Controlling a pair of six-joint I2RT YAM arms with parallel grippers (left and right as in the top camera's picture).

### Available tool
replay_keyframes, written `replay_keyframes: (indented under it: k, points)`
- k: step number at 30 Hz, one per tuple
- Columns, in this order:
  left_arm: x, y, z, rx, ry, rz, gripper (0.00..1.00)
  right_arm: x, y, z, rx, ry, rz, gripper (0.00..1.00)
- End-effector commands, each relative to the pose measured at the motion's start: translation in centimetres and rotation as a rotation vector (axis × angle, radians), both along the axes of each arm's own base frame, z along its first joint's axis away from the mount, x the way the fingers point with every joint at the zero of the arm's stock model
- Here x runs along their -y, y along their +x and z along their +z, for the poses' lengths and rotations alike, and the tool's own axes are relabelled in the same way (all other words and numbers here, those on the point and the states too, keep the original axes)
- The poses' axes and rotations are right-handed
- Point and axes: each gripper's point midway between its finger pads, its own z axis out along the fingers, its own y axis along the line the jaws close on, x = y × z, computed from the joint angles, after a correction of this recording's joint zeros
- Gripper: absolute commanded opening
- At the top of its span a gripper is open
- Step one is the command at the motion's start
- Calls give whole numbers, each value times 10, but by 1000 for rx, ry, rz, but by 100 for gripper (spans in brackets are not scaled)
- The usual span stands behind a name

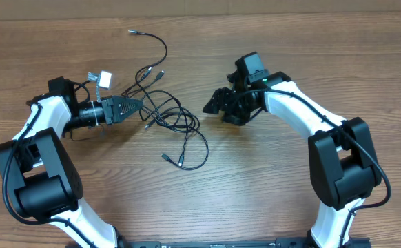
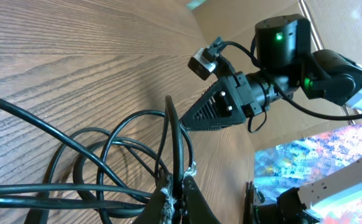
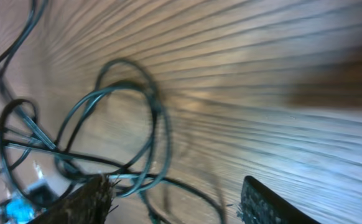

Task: Untangle cables

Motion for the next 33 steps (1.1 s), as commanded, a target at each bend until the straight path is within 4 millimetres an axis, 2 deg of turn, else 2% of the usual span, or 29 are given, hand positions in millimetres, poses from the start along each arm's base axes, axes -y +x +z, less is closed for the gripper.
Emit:
replay_keyframes:
  k: [1,5,8,12,17,22,25,33]
  points:
    - [-3,-1,5,21,-41,10,4,-19,3,0,-77,40,-105,62]
    - [-3,0,5,20,-41,12,4,-26,-5,-23,-170,6,-162,62]
    - [-3,0,5,20,-41,12,4,-37,-10,-35,-184,9,-141,62]
    - [-3,0,5,20,-41,12,4,-69,-7,-22,-111,99,-81,62]
    - [-3,0,5,20,-41,12,4,-87,-21,-22,-123,92,-64,49]
    - [-3,0,5,20,-41,12,4,-92,-23,-22,-132,88,-81,37]
    - [-3,0,5,20,-41,12,4,-93,-24,-23,-154,82,-113,36]
    - [-4,0,4,20,-38,12,4,-101,-27,-25,-119,59,-107,23]
